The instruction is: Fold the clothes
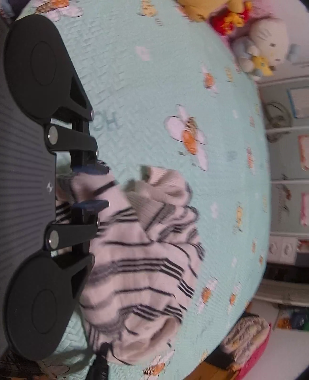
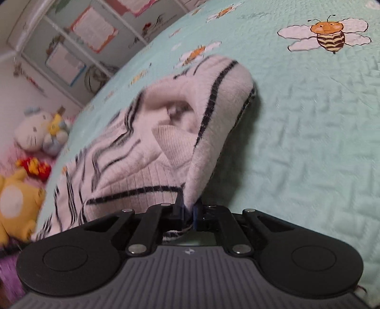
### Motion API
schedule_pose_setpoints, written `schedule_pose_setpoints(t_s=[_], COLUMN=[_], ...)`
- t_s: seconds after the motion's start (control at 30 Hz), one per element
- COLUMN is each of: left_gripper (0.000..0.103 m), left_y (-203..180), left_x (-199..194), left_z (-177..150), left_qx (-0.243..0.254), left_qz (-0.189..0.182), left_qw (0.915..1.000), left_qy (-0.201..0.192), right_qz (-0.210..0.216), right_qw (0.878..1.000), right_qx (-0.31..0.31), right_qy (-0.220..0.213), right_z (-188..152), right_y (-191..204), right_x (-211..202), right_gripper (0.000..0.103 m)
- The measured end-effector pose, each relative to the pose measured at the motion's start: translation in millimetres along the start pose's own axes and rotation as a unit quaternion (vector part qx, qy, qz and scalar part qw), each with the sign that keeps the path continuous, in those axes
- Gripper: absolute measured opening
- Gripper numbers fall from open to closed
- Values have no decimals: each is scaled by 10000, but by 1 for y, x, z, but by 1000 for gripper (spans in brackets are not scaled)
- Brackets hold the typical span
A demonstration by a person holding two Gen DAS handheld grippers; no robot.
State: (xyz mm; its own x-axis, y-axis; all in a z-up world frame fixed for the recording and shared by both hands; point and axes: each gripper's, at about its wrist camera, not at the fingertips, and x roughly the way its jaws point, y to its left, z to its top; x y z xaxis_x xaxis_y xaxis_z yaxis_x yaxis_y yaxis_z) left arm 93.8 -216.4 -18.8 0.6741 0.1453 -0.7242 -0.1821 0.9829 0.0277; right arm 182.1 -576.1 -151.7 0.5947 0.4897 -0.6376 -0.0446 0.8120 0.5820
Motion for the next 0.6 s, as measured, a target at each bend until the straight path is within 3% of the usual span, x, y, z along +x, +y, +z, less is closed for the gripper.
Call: schedule_pose_setpoints(t_s=[0.1,0.2,0.27,0.43,0.5,0.6], left_gripper=[53,61,63,64,64,64], left_y=[-17,-54,-87,-164,-182,-199], left_x=[-13,-13,-7,21,38,65], left_z=[4,7,7,-11,-15,-16], left_qx=[412,1154,1747,3209,3408,3445], left_qz=[-400,-748,-932,-1045,-1085,-1044], left_qw=[9979,9896,9789,9380,9310,9316], left_qy=[-294,-428,-507,-789,-733,-499], right_qz=[108,170,208,335,301,231], right_qw=[9999,9998,9997,9990,9995,9997], right_qx=[8,40,90,276,128,-69], right_qy=[99,127,128,109,45,-86], right_z=[-7,-7,-7,-6,-7,-7], right_y=[-2,-1,-2,-8,-6,-5], right_x=[-4,-6,-6,-15,-21,-29], right_gripper=[5,5,5,16,19,26])
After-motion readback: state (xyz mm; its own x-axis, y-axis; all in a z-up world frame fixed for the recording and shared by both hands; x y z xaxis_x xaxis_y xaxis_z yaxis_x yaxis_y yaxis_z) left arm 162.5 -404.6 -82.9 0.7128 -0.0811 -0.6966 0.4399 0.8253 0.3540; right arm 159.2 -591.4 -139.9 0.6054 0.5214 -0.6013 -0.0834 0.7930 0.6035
